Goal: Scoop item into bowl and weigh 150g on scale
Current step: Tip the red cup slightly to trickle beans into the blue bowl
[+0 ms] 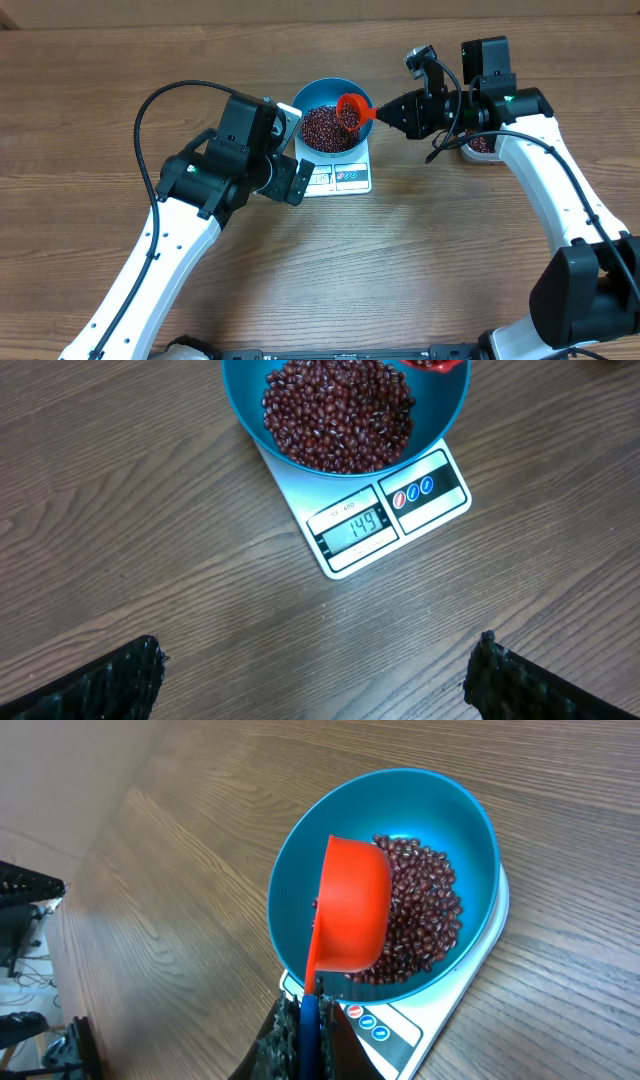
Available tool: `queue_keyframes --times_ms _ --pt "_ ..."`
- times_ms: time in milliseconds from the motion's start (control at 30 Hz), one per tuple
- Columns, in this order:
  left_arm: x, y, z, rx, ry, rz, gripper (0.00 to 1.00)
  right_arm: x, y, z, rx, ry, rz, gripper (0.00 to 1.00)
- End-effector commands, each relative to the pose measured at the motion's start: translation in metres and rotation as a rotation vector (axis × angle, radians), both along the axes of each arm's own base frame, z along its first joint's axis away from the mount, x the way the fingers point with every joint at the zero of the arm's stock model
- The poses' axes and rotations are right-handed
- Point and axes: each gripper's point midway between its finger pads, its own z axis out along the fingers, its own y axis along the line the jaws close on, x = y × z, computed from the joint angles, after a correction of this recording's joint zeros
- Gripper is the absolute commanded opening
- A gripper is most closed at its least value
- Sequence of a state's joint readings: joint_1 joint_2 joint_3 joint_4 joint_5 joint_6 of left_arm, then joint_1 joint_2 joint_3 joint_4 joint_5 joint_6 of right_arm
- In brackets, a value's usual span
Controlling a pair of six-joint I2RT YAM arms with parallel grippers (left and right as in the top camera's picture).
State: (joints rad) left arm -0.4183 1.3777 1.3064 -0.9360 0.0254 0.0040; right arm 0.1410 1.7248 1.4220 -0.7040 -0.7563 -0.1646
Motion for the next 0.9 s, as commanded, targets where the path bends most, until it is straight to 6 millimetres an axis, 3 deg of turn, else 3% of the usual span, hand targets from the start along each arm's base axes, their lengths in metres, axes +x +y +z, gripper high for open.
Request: queue_keyframes --times_ms 0,100,200,333,700,800,867 --pt "0.003 -0.001 0.003 0.009 -0.012 -0.015 0.99 0.003 0.001 0.026 0.01 -0.069 -0.005 0.04" --pt "0.003 -0.001 0.003 0.009 -0.012 -0.015 1.0 0.003 0.001 0.027 0.021 -0.059 -0.013 0.04" --pt "0.003 -0.001 0.003 0.009 -0.012 -0.015 1.0 -0.013 0.014 0.035 0.061 -0.144 0.148 0.04" --pt "0.003 -0.001 0.003 0.009 -0.012 -0.015 0.99 0.001 0.004 0.028 0.019 -0.087 0.024 0.04" --pt "0.003 -0.001 0.003 0.009 -0.012 -0.015 0.99 0.001 0.004 0.029 0.028 -0.079 0.016 0.04" --pt "0.003 -0.001 0.003 0.009 -0.012 -0.015 0.99 -0.014 0.014 0.036 0.061 -0.146 0.152 0.04" --pt "0.003 -0.001 0.003 0.009 -0.012 -0.015 1.0 -0.012 0.012 0.033 0.044 -0.147 0.144 0.03"
